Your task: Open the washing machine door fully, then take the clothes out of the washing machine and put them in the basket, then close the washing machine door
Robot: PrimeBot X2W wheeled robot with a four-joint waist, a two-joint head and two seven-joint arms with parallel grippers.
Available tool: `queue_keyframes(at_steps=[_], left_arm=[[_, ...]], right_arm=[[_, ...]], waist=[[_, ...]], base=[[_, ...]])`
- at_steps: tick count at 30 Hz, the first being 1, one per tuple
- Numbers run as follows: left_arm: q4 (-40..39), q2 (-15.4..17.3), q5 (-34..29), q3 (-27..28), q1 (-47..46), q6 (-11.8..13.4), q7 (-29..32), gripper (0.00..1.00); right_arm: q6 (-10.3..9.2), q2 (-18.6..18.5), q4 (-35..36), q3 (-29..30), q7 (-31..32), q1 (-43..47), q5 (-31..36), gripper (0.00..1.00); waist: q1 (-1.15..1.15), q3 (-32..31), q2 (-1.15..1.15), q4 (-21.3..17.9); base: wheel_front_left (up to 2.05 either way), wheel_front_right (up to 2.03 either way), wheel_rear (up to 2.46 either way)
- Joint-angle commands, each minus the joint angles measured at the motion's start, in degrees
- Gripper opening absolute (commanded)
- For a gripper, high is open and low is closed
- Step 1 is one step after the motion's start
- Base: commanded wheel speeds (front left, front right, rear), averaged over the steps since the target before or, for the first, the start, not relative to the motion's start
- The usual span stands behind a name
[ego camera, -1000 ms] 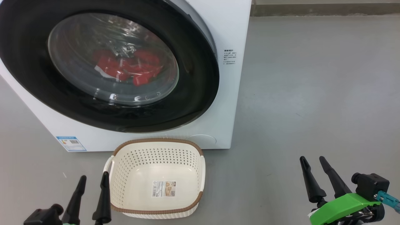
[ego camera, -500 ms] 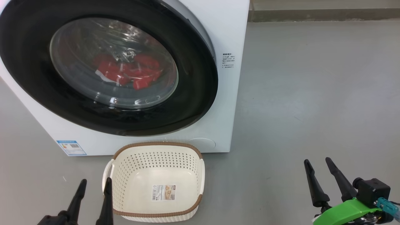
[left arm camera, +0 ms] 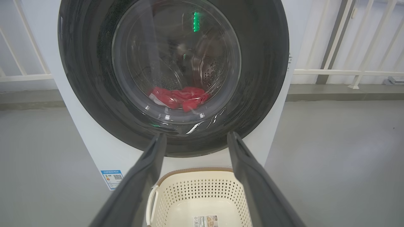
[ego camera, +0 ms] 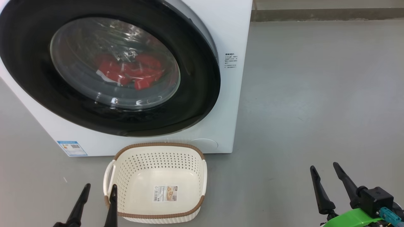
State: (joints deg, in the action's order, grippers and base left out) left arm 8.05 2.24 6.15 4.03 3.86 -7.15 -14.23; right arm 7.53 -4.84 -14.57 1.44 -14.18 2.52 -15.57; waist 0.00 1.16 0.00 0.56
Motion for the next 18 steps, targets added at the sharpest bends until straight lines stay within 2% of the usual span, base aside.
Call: queue_keyframes(at_steps=[1,18], left_arm=[[-1.83,0.66,-1.38,1.75,-0.67,-0.26,-0.77,1.0],[-0.99,0.84,1.11,0.87,-1.41,-0.33,-0.77,1.0]], right_arm=[[-0.04,-0.39,1.84,-0.67,-0.82,-0.38,1.38,1.0],[-0.04,0.46,3.14,0.12,-0.82,-0.48,-0.06,1.0]], waist=[[0.0,0.16,0.0,0.06],[0.0,1.05,0.0,0.61]], base=[[0.0,0.0,0.0],[0.0,0.0,0.0]])
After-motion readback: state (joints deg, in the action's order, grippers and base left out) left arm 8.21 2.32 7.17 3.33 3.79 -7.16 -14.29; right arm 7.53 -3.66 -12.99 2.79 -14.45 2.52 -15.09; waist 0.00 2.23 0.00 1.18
